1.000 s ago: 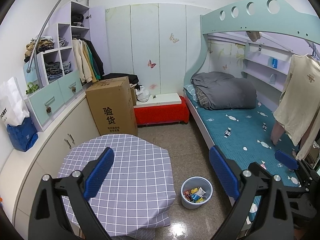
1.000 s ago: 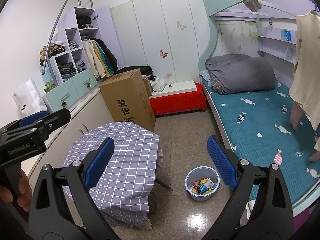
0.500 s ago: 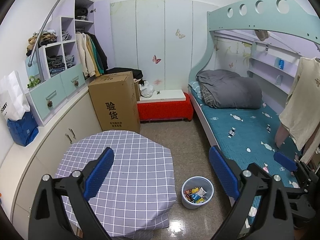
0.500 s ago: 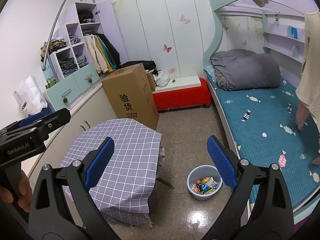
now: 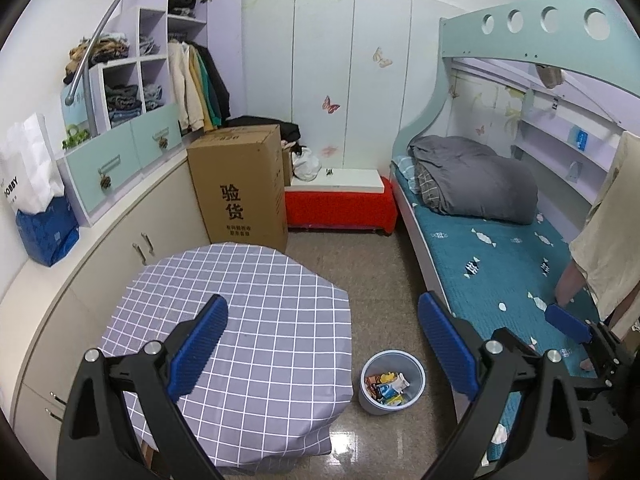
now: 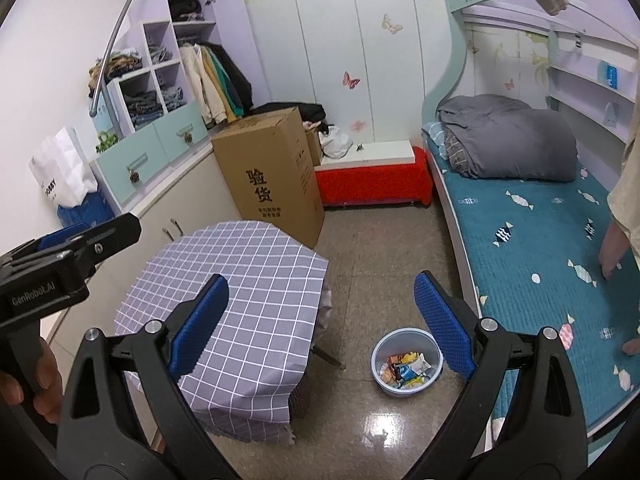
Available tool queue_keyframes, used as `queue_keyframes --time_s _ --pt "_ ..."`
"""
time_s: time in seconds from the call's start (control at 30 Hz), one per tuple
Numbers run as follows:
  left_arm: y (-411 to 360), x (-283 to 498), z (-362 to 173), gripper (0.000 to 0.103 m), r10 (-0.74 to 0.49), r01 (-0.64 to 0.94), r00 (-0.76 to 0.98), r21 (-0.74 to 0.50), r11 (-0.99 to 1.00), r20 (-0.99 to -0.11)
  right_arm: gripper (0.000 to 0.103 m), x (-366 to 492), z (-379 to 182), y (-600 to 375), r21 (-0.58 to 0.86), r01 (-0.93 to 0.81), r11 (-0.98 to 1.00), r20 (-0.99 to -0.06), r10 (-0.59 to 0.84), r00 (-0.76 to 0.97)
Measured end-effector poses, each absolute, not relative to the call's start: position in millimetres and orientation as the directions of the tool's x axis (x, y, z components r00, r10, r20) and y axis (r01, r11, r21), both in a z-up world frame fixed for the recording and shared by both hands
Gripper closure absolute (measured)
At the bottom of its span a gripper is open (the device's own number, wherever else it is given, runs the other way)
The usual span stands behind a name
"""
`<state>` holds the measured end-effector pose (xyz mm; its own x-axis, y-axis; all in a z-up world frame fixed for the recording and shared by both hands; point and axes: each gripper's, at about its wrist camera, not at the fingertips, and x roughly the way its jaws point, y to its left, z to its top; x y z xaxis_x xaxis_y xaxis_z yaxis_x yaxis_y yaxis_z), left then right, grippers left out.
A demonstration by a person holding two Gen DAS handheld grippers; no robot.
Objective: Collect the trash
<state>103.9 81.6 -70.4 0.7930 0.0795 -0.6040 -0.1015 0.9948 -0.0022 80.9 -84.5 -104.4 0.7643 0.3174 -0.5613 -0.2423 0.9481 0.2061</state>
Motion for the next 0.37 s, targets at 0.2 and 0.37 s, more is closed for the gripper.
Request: queue_keyframes --time_s 0.2,0.37 --pt "109 123 -89 0.009 0.066 -0.113 0.766 -0.034 0.993 -0.639 0.011 101 -118 -60 0.183 -0.242 0.953 -0.607 0.304 0.735" --pt "155 146 -109 0.009 0.053 -0.123 0.733 -0.056 0.991 -0.678 0.011 128 -135 -12 0.153 -0.239 0.959 -0.645 0.281 0.711"
